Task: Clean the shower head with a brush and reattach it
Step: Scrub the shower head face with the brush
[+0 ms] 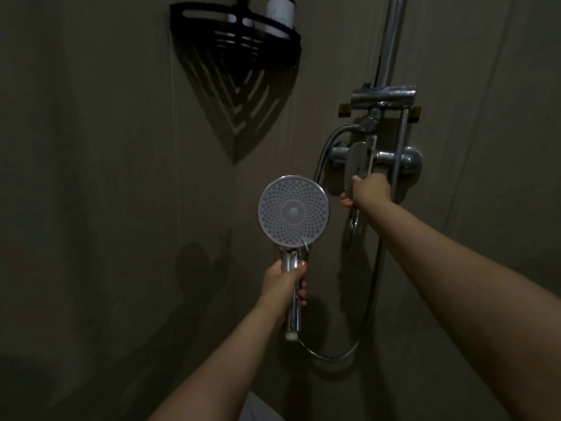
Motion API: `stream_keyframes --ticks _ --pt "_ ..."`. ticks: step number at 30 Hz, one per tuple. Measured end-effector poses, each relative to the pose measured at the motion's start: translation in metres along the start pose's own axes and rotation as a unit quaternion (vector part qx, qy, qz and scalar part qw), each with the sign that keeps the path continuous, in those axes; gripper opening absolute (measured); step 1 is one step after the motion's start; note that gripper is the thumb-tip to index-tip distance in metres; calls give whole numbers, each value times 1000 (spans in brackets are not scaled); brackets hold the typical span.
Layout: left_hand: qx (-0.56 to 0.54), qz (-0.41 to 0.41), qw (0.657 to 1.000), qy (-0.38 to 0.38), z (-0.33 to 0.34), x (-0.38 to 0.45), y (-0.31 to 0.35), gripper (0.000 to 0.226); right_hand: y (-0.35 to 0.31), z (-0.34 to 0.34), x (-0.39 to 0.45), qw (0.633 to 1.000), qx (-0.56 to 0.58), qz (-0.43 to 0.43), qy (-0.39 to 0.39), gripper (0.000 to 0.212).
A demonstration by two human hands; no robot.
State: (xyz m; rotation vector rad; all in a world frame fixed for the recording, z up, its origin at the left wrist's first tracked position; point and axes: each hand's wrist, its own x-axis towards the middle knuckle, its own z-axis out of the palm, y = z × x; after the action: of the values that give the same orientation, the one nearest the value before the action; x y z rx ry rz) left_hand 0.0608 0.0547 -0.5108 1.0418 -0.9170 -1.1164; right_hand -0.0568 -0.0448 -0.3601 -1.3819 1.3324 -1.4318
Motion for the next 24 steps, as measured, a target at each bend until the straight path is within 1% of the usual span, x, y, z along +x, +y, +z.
stream_keyframes --ticks 6,11,18,24 --pt "8 1 1000 5 0 -4 -7 8 -5 -2 -5 1000 2 12 0 31" --pt "13 0 1000 4 -4 -10 -9 9 -6 -2 -4 999 14 28 -3 29" --pt "5 1 1000 15 -11 -15 -17 9 -9 0 -6 999 36 39 -5 36" --pt "12 4 1000 17 -13 -20 -21 9 -11 2 -10 998 49 29 -10 38"
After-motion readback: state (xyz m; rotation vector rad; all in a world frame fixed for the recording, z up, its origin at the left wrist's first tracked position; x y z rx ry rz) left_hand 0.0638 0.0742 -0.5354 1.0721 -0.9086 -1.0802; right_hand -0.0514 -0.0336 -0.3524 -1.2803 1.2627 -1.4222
